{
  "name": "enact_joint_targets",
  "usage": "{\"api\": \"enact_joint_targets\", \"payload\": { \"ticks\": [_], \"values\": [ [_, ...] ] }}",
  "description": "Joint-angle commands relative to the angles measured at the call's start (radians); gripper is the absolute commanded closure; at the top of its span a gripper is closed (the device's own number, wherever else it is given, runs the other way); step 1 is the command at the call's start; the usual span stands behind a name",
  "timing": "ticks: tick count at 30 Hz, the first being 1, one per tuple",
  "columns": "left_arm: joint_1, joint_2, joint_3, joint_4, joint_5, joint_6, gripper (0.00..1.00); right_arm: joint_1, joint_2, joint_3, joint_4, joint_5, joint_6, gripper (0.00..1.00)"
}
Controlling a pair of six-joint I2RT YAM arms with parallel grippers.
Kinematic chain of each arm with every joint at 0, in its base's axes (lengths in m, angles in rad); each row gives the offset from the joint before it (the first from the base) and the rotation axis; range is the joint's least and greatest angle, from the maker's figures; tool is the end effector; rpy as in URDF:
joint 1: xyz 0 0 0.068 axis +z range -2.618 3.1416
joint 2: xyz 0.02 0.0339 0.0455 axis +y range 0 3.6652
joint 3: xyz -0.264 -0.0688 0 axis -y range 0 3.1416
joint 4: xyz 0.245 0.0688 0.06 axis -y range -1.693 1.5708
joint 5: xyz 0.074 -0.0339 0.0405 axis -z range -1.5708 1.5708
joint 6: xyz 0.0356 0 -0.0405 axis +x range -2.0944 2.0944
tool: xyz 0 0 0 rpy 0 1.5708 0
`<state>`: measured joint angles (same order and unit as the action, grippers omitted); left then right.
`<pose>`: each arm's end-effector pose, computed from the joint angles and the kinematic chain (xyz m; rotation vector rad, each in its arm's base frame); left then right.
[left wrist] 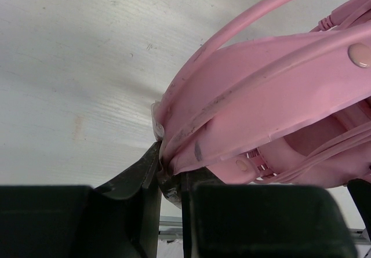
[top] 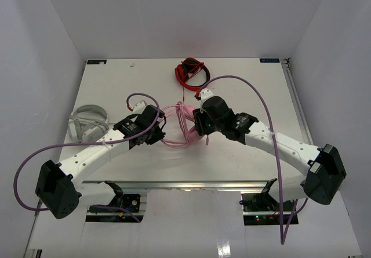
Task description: Wrap the headphones
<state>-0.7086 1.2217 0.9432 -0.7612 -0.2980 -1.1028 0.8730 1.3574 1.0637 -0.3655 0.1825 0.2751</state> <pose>0.1863 -0.1460 0.2588 -0.6057 2.4976 -0.3116 0.1991 0.2274 0.2912 -0.5660 2.1789 0.4259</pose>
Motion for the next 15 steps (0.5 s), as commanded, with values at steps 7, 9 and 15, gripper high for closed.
{"api": "enact_joint_targets", "payload": {
  "ticks": [7,9,15],
  "values": [
    [0.006,-0.064,0.055,0.043,-0.040,-0.054,1.00,0.006,-0.125,-0.024,0.019,0.000,-0.028,0.50],
    [0.006,-0.065,0.057,0.039,-0.042,-0.055,1.00,0.006,-0.152,-0.021,0.009,-0.009,-0.033,0.49],
    [0.006,-0.074,0.062,0.031,-0.049,-0.054,1.00,0.006,-0.184,0.012,0.011,-0.038,-0.052,0.46]
  ]
}}
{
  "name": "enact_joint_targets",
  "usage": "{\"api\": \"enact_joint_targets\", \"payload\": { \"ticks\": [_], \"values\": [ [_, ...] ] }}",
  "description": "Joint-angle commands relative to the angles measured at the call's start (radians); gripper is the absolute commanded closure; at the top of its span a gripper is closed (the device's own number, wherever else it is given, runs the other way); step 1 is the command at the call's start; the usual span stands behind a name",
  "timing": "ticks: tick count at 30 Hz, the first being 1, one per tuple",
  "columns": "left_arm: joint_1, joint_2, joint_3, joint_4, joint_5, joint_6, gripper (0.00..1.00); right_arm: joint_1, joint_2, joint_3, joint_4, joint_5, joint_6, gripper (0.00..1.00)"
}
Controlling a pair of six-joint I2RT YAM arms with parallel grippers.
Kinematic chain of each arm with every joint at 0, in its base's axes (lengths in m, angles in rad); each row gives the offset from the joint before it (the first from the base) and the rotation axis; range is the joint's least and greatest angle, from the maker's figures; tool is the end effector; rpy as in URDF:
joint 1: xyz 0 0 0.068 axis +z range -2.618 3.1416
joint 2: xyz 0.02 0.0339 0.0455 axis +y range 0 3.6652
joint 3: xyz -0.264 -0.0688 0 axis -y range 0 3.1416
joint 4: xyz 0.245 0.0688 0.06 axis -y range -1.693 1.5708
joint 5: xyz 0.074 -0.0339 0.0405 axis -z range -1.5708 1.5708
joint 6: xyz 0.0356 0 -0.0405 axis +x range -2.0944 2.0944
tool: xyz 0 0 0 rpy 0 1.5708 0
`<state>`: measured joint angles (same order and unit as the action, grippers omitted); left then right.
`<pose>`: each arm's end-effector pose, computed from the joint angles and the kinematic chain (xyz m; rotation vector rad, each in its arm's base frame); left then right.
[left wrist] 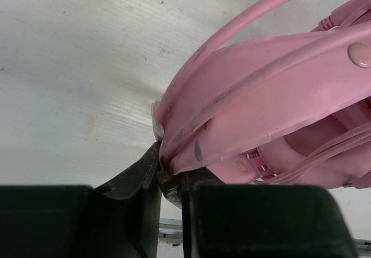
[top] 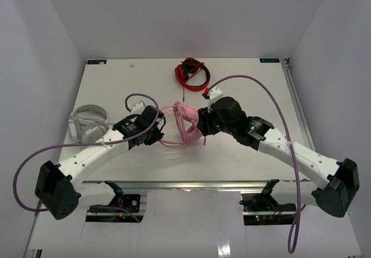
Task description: Wrap the headphones
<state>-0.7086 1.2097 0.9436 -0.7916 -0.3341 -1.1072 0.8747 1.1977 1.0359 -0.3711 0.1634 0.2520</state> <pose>0.1835 -0.1419 0.2602 -0.6170 2.4834 -0.2633 0.1771 0.2029 0.3236 -0.5588 2.0623 0.5032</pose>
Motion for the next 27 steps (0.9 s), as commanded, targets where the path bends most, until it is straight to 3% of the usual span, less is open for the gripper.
{"api": "enact_joint_targets", "payload": {
  "ticks": [1,7,20,27],
  "values": [
    [0.006,-0.062,0.063,0.062,-0.012,-0.050,1.00,0.004,-0.021,0.048,0.021,-0.022,-0.036,0.46],
    [0.006,-0.055,0.064,0.065,-0.006,-0.051,1.00,0.006,0.051,0.099,0.054,-0.054,-0.073,0.51],
    [0.006,-0.070,0.052,0.069,-0.005,-0.051,1.00,0.016,0.164,0.113,0.096,-0.038,-0.099,0.52],
    [0.006,-0.069,0.051,0.075,-0.006,-0.056,1.00,0.027,0.181,0.108,0.101,0.000,-0.090,0.65]
  ]
}}
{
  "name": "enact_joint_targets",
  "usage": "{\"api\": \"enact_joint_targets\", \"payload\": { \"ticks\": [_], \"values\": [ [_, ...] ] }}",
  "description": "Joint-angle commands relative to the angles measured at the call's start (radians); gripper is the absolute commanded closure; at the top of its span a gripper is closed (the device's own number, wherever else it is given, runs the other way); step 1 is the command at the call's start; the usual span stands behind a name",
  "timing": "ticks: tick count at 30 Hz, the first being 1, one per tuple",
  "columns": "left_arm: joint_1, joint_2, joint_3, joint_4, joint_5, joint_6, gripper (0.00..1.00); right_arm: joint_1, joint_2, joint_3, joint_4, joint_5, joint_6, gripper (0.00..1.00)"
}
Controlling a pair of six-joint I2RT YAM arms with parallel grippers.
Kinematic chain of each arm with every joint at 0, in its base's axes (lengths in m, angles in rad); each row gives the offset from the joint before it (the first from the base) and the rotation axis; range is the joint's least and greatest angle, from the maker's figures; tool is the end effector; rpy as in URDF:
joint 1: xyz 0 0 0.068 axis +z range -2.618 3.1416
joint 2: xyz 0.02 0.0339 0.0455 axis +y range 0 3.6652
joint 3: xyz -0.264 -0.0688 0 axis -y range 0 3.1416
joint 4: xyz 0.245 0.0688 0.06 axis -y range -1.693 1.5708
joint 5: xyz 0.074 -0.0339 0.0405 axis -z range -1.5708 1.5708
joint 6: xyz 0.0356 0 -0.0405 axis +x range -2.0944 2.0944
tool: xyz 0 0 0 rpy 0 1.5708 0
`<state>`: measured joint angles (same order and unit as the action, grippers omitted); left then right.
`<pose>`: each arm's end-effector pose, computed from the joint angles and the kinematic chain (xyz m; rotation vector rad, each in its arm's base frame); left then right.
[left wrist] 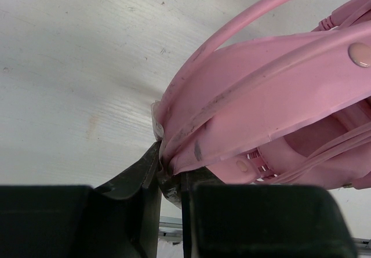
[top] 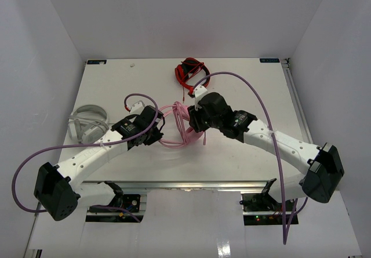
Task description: Wrap the headphones
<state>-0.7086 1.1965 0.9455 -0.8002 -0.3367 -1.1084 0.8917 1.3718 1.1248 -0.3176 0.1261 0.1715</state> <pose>0.1816 -0.1402 0.2631 -0.6193 2.4766 -0.2680 0.1997 0.2403 0.3121 -0.6937 2.0564 0.4870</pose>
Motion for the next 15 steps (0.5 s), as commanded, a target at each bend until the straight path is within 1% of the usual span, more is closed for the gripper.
{"api": "enact_joint_targets", "payload": {
  "ticks": [1,5,12,15],
  "values": [
    [0.006,-0.055,0.049,0.083,-0.004,-0.055,1.00,0.011,0.007,0.016,0.049,0.040,-0.005,0.67],
    [0.006,-0.057,0.047,0.085,-0.004,-0.059,1.00,0.018,0.007,0.009,0.051,0.052,0.003,0.75],
    [0.007,-0.061,0.043,0.087,-0.005,-0.071,1.00,0.035,0.013,0.002,0.054,0.060,0.017,0.82],
    [0.007,-0.060,0.043,0.089,-0.010,-0.076,1.00,0.062,0.018,0.001,0.061,0.061,0.028,0.88]
  ]
}}
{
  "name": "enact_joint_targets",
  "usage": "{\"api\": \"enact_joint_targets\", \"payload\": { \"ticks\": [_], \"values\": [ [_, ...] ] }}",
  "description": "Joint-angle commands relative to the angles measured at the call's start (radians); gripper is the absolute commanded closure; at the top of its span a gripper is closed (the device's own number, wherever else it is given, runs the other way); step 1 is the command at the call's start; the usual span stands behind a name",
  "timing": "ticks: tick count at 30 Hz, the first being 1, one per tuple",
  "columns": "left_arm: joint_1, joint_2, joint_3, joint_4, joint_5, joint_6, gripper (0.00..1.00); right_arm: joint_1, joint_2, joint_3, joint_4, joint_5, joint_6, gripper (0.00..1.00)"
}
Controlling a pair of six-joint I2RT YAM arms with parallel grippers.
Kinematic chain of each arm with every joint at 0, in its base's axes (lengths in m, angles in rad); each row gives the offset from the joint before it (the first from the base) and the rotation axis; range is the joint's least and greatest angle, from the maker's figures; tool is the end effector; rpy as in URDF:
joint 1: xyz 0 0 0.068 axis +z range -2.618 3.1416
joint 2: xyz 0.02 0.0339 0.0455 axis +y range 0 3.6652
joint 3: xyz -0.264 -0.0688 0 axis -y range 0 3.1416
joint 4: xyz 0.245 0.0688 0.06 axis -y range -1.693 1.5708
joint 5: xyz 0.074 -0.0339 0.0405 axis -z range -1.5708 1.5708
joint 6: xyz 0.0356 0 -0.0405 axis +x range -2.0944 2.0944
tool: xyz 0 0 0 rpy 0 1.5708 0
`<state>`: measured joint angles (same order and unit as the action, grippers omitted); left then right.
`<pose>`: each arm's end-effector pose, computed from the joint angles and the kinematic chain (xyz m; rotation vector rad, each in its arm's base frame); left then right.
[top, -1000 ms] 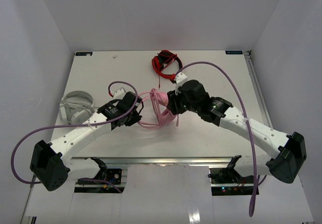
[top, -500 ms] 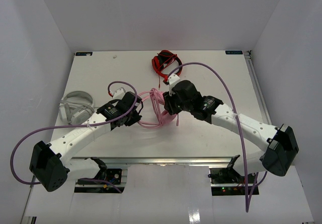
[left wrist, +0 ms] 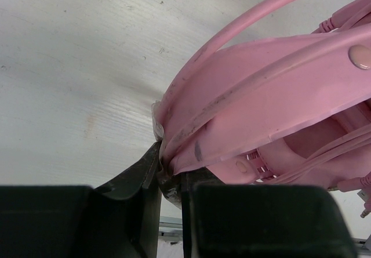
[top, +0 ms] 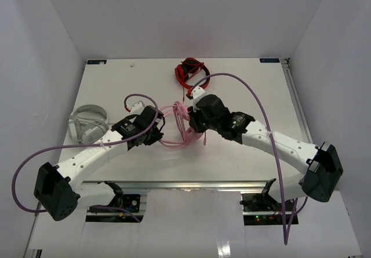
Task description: Wrap the headphones
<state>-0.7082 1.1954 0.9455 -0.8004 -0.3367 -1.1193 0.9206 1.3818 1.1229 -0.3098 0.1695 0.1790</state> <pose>0.1815 -0.1400 0.2633 -0.6335 2.4730 -0.2730 0.1952 0.2467 0.3093 -0.6903 2.0533 0.4625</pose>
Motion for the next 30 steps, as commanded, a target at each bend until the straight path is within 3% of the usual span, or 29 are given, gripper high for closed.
{"api": "enact_joint_targets", "payload": {
  "ticks": [1,23,30],
  "values": [
    [0.006,-0.058,0.044,0.089,-0.012,-0.067,1.00,0.044,0.010,0.003,0.056,0.017,0.024,0.90],
    [0.006,-0.123,0.055,0.084,0.010,-0.092,1.00,0.084,0.115,-0.007,0.066,0.148,0.051,0.92],
    [0.006,-0.122,0.056,0.094,0.027,-0.091,1.00,0.086,0.140,0.007,0.066,0.146,0.057,0.83]
  ]
}}
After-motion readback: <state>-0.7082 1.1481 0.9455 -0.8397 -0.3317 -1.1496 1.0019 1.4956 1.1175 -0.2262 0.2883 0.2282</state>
